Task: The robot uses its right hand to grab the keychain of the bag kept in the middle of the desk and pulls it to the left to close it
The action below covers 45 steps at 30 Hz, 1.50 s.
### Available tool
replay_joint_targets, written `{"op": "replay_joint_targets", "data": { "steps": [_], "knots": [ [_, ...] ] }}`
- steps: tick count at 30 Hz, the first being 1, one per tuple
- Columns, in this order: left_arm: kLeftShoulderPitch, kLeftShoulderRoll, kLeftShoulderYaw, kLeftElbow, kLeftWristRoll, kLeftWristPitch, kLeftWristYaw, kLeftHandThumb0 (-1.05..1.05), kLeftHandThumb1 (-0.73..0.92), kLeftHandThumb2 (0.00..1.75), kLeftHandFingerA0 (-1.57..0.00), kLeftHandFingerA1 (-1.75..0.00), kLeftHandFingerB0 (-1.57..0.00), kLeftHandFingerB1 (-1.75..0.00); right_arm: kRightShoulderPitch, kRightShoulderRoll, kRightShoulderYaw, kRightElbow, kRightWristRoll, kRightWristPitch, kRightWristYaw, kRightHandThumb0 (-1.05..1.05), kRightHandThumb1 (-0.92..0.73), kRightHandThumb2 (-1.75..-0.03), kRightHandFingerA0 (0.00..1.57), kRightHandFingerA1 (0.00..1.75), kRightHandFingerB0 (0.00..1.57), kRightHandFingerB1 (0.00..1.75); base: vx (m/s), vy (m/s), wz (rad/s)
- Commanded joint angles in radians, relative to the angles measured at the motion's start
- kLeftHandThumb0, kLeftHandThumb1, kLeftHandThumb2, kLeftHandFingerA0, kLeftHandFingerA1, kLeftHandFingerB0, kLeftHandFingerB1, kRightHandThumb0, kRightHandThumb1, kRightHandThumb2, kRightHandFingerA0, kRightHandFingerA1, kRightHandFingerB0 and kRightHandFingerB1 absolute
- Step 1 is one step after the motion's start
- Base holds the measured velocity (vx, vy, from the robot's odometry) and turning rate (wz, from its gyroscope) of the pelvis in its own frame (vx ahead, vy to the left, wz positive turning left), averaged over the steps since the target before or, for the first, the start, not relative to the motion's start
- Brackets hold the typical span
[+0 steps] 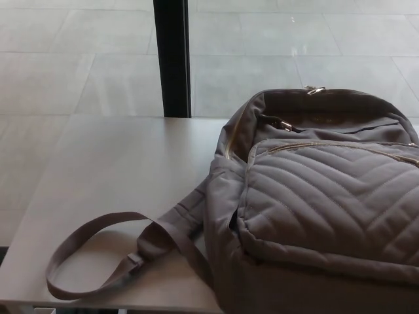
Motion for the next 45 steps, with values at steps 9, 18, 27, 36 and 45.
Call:
{"op": "replay_joint_targets", "data": {
  "steps": [9,18,27,36,45],
  "knots": [
    [0.014,0.017,0.005,0.021,-0.033,-0.070,-0.045,-0.56,0.44,0.81,-0.55,-0.61,-0.42,-0.53,-0.112,-0.120,-0.222,-0.122,0.210,0.085,0.147,-0.76,-0.53,-0.90,0.29,0.59,0.00,0.14,0.00,0.000,0.00],
    [0.005,0.015,0.007,0.017,-0.043,-0.069,-0.061,-0.54,0.46,0.82,-0.56,-0.61,-0.41,-0.53,-0.295,-0.146,-0.283,-0.462,0.297,0.220,0.172,-0.79,-0.63,-0.60,0.29,0.47,0.08,0.28,0.00,0.000,0.00],
    [-0.005,0.019,-0.003,0.023,-0.034,-0.067,-0.051,-0.57,0.44,0.83,-0.58,-0.62,-0.45,-0.53,-0.286,-0.124,-0.173,-0.906,0.316,0.325,0.225,-0.65,-0.49,-0.84,0.22,0.50,0.04,0.32,0.00,0.000,0.00],
    [-0.011,0.021,-0.014,0.036,-0.028,-0.066,-0.048,-0.58,0.45,0.83,-0.60,-0.63,-0.46,-0.53,-0.288,-0.138,-0.003,-1.027,0.226,0.381,0.242,-0.62,-0.48,-0.80,0.32,0.54,0.12,0.39,0.00,0.000,0.00],
    [-0.009,0.019,-0.010,0.031,-0.038,-0.068,-0.058,-0.54,0.47,0.83,-0.59,-0.62,-0.46,-0.53,-0.272,-0.208,0.083,-1.000,0.095,0.396,0.225,-0.55,-0.46,-0.79,0.39,0.59,0.15,0.41,0.00,0.000,0.00]
  ]
}}
